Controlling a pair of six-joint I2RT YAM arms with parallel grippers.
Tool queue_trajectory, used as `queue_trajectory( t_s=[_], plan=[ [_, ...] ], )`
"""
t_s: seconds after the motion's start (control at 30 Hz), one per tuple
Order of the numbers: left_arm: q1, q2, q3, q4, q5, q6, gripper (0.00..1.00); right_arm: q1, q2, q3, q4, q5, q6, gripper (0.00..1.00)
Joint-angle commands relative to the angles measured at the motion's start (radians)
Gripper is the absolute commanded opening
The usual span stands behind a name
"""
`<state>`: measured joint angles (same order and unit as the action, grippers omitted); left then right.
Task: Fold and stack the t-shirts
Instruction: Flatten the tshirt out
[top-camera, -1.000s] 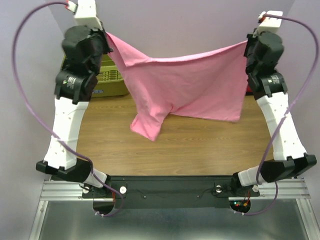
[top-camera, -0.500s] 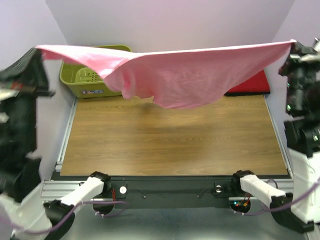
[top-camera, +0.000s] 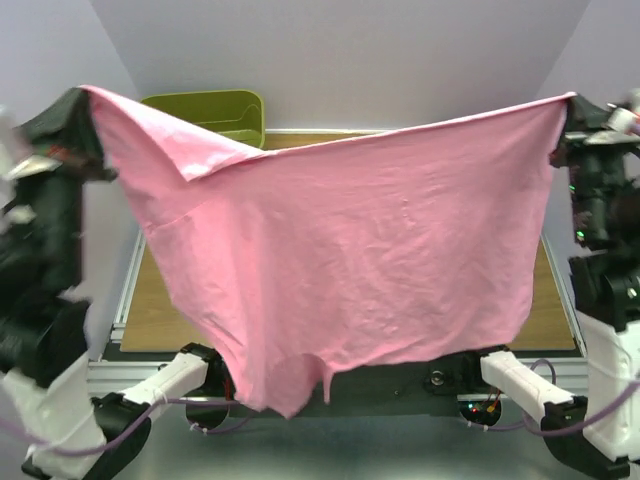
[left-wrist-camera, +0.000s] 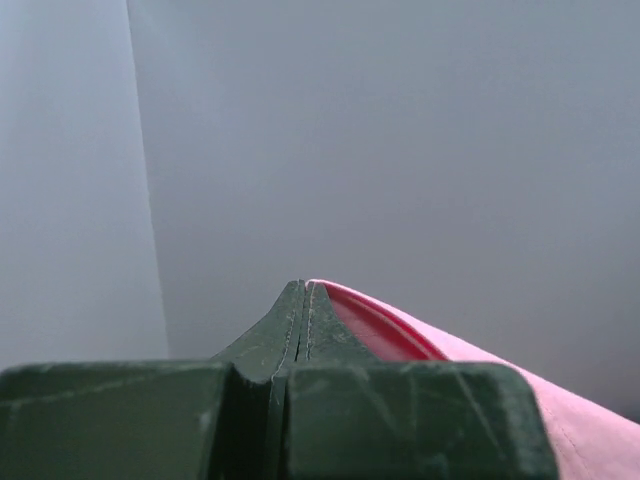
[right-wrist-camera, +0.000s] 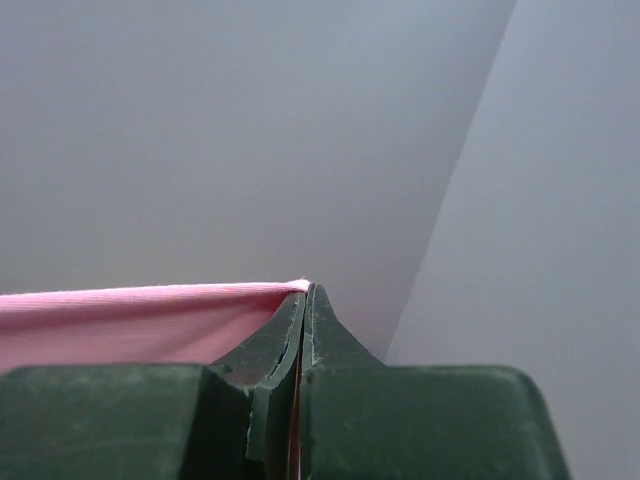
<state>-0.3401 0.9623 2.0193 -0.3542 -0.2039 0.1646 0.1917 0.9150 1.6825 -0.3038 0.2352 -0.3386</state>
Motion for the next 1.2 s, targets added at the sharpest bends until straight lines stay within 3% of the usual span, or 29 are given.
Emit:
queue_trajectory(
  t_s=[0.0,0.27,0.37,0.63,1.17],
  plan=[
    [0.003,0.16,-0.181,0.053,-0.098,0.101,0.0,0.0,0.091,-0.09,-0.02,0.001,-0.011,0.01],
    [0.007,0.435,-0.441,0.219,-0.095,0.087,0.0,0.0,0.352,-0.308,0.0,0.05,-0.019,0.01],
    [0.015,0.545,-0.511,0.276,-0.083,0.047,0.0,0.0,0.529,-0.384,0.063,0.068,-0.03,0.01],
    [0.029,0.792,-0.485,0.284,-0.078,-0.005,0.0,-0.003,0.83,-0.365,0.169,0.099,-0.095,0.01],
    [0.079,0.866,-0.407,0.294,-0.066,-0.065,0.0,-0.034,0.981,-0.264,0.213,0.23,-0.1,0.01]
  ],
)
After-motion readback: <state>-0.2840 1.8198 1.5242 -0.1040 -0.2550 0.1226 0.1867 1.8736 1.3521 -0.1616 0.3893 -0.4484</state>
